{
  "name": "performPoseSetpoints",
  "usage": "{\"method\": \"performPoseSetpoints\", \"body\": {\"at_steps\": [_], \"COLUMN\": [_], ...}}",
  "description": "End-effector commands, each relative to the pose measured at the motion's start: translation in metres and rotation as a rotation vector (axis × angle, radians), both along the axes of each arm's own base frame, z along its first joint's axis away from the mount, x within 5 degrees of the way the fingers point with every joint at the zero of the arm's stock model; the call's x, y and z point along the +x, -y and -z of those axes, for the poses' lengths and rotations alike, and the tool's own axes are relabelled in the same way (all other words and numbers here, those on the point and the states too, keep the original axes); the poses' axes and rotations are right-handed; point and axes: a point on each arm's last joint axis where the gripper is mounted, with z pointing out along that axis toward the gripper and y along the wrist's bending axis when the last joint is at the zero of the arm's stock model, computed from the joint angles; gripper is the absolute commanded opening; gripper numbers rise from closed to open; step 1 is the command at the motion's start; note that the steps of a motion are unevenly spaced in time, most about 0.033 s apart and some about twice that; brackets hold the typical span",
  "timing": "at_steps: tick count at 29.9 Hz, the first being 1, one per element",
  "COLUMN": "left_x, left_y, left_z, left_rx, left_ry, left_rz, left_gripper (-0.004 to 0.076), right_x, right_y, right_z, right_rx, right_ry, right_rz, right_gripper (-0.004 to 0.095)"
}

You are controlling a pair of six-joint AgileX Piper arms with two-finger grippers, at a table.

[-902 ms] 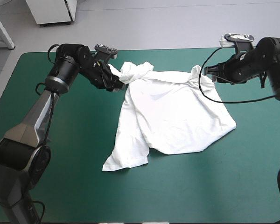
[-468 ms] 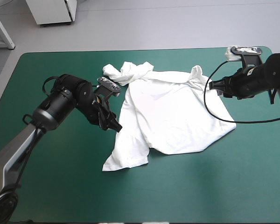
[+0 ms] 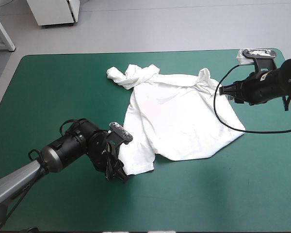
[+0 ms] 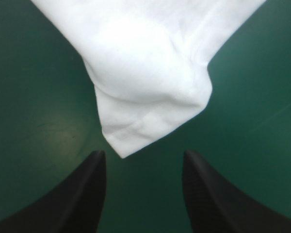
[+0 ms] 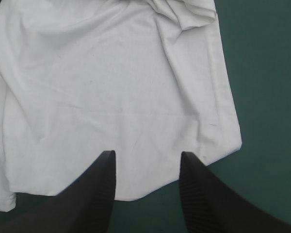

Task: Fold the cloth

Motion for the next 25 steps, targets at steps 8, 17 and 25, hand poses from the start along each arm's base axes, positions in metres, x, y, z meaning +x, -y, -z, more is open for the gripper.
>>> {"method": "performPoseSetpoints", "body": {"at_steps": [8, 17, 25], "left_x": [-0.002, 0.006, 0.009], "left_y": [0.0, 0.0, 0.005], "left_z": [0.017, 0.049, 0.059], "left_rx": [-0.071, 0.019, 0.014], "left_ry": [0.112, 0.073, 0.044], "left_rz": [-0.06, -0.067, -0.065], "left_gripper": [0.0356, 0.0356, -0.0003], "right_x": [-0.011, -0.011, -0.01], "right_y": [0.003, 0.002, 0.008], "right_z": [-0.019, -0.019, -0.018], "right_rx": [0.002, 0.012, -0.048], "right_ry": [0.092, 0.091, 0.094], "right_rz": [0.011, 0.008, 0.031], "right_gripper": [0.0398, 0.0398, 0.0399]}}
